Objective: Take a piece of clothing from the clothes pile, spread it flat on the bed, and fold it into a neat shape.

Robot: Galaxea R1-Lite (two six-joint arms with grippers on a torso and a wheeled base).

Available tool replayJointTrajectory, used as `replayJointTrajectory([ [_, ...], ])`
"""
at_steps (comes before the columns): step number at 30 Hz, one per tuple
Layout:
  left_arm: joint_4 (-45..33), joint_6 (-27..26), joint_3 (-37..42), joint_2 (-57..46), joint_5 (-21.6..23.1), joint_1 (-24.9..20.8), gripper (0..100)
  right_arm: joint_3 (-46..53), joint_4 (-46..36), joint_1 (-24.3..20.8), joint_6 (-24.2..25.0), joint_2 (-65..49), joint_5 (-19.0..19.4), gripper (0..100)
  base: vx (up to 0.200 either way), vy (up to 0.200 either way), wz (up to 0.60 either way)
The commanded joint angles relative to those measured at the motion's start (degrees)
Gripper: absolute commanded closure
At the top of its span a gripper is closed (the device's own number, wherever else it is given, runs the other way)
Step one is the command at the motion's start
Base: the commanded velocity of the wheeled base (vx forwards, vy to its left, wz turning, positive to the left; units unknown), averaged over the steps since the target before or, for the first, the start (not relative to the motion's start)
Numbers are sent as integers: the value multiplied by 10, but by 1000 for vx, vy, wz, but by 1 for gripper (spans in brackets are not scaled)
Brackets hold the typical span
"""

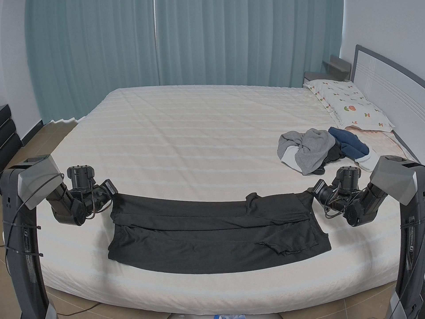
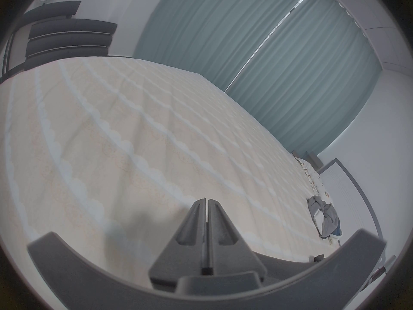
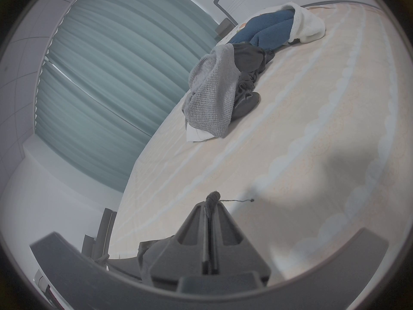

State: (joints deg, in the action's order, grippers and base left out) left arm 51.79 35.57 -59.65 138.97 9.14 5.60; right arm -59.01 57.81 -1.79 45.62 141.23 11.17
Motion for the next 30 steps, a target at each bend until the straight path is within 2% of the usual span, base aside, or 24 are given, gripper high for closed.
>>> replayJointTrajectory([
  [1,-5,0,-26,35,-1,-1,100,-14,1,-1,0,26,-2,100,0,0,0],
  [6,-16,1,-38,49,-1,-5,100,-13,6,-1,0,33,-1,100,0,0,0],
  [7,-17,1,-38,51,0,-6,100,-11,6,-1,0,32,0,0,0,0,0],
  [9,-17,1,-37,52,0,-6,100,-9,7,-1,0,32,0,0,0,0,0],
  [10,-16,2,-36,53,0,-9,0,-1,6,-1,1,27,0,0,0,0,0],
  [13,-16,9,-33,50,0,-10,0,19,8,-3,6,15,0,0,0,0,0],
  [17,-5,14,-11,37,-7,-9,0,60,11,3,47,-35,6,0,0,0,0],
  [19,13,20,16,9,-26,-9,0,81,10,6,72,-61,6,0,0,0,0],
  [25,48,26,118,-61,-25,-9,0,192,25,0,99,-122,8,0,0,0,0],
  [28,53,39,145,-75,-25,-11,0,226,44,0,105,-125,11,0,0,0,0],
  [30,53,82,165,-88,-23,-16,0,260,90,0,112,-111,12,0,0,0,0],
])
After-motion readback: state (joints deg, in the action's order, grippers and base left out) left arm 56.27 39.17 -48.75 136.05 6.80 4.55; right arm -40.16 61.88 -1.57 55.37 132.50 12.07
